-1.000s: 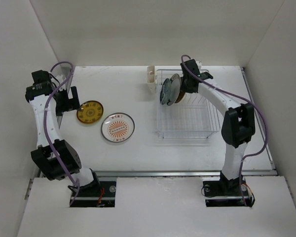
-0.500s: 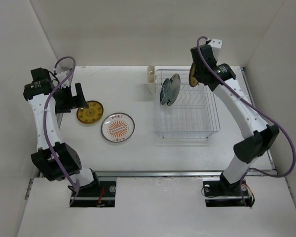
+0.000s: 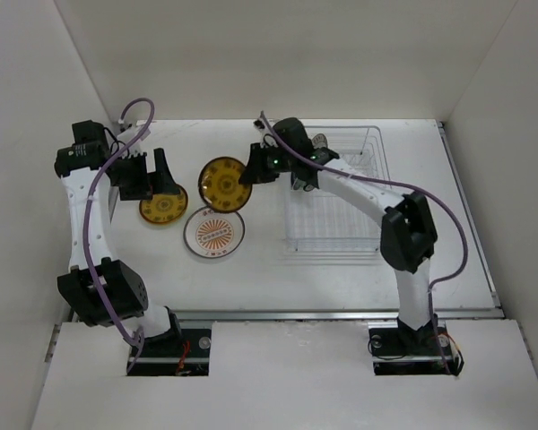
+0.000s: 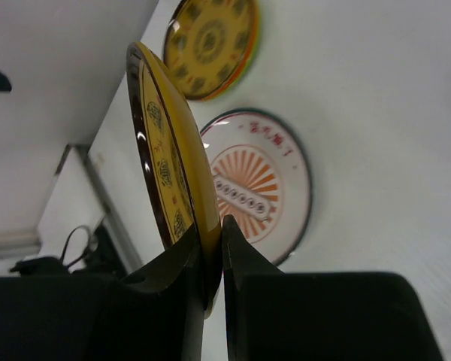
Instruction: Unload the plates from the dish rack
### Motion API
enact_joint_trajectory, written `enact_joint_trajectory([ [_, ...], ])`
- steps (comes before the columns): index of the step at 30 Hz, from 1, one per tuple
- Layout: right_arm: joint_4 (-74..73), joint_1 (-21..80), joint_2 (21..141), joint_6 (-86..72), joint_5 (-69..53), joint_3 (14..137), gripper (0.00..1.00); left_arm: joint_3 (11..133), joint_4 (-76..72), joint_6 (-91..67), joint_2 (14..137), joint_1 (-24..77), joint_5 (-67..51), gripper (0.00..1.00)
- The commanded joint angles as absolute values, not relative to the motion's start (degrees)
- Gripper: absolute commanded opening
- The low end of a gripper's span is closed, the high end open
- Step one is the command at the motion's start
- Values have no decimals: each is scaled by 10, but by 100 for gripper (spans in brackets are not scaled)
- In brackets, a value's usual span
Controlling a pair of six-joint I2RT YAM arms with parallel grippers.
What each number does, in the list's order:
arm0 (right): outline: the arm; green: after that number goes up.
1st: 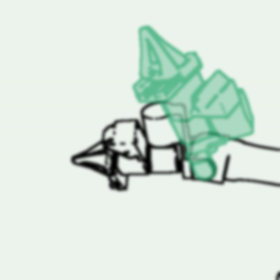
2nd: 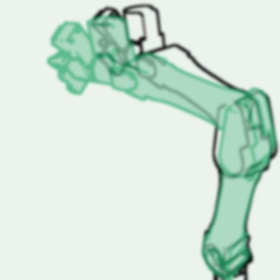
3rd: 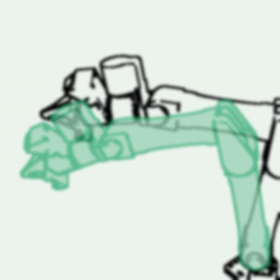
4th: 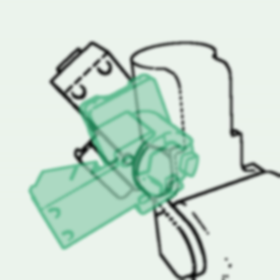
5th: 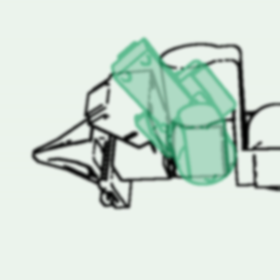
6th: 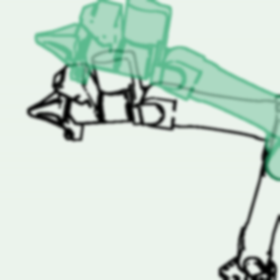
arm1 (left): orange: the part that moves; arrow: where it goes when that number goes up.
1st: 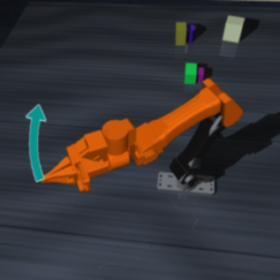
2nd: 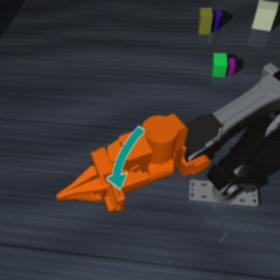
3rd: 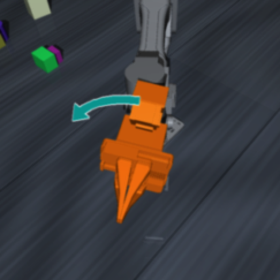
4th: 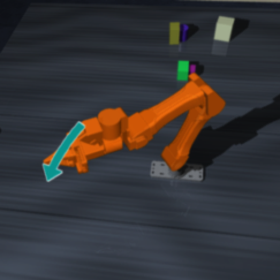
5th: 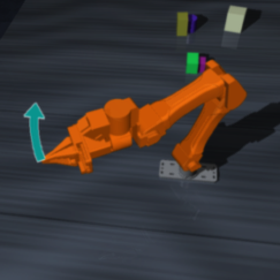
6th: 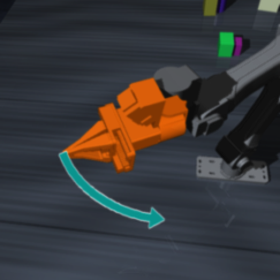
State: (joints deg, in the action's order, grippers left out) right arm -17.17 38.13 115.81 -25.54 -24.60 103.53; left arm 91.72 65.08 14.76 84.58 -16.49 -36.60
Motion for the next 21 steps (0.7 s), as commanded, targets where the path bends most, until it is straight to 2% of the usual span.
enact_joint_trajectory([
  [1,-26,399,1164,-305,-421,1067,0,907,638,152,842,-157,-363,88],
  [4,22,412,1198,-341,-454,1073,0,884,631,152,855,-156,-333,81],
  [8,84,423,1204,-384,-476,1038,0,861,609,146,868,-156,-299,78],
  [11,115,428,1216,-407,-488,1032,0,854,603,146,882,-156,-299,77],
  [16,115,446,1240,-420,-493,1049,0,849,603,139,887,-156,-348,67],
  [18,115,446,1240,-425,-493,1049,0,849,603,134,887,-156,-374,59],
  [19,115,446,1240,-425,-499,1049,0,849,603,134,887,-156,-382,47],
  [21,120,446,1240,-425,-499,1055,0,849,614,139,892,-156,-417,35],
])
